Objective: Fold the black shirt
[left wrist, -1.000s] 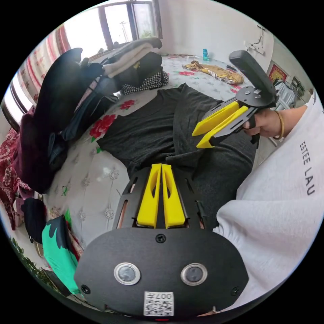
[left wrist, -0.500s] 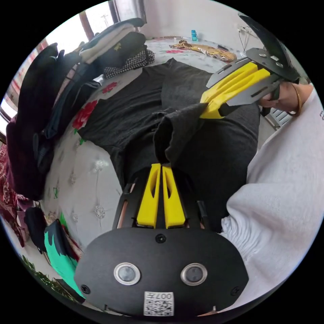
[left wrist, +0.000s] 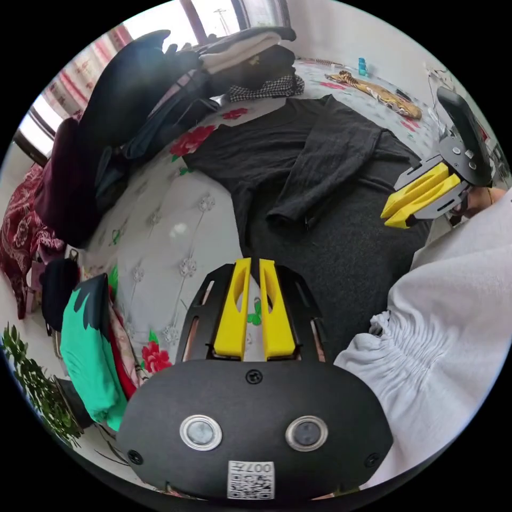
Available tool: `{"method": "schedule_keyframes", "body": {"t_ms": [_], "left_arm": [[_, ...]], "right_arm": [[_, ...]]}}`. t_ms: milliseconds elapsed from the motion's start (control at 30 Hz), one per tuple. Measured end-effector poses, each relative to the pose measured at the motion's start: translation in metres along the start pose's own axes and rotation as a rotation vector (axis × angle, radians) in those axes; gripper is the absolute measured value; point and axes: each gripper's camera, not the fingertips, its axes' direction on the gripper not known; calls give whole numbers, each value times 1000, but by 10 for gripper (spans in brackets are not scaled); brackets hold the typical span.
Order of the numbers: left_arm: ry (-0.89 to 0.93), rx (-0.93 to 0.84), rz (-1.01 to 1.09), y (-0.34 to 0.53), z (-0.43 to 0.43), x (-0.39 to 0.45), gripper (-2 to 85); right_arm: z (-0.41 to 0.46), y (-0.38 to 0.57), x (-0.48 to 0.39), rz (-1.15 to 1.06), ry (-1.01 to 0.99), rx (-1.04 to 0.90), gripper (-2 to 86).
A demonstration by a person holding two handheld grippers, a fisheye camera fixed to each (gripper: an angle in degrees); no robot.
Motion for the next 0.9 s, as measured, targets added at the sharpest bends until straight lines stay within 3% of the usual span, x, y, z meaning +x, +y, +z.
{"method": "schedule_keyframes", "body": {"t_ms": [100,267,433,600,733,800,867,900], "left_arm": [[64,20,-100,21,-9,-10,29],[151,-30,-291,79,-23,-20,53],[224,-36,-493,134,-37,-17,111],[341,-121,-629,150,-14,9,142],[292,-243,-499,109,19,33,136],[262,-339,-436,93,37,40,111],[193,-418,-418,78,47,43,3],[163,-424,-424,75,46,43,0]], "right_arm": [[-30,35,25,203,13,105,22],[-85,178,72,696,107,293,38],[-99,303,94,991,138,318,50],[-68,330,120,994,44,190,64],[-38,313,146,875,-14,77,62],[-30,303,157,815,-45,53,54],[-28,291,167,724,-58,42,35],[-28,289,169,707,-54,33,30]]}}
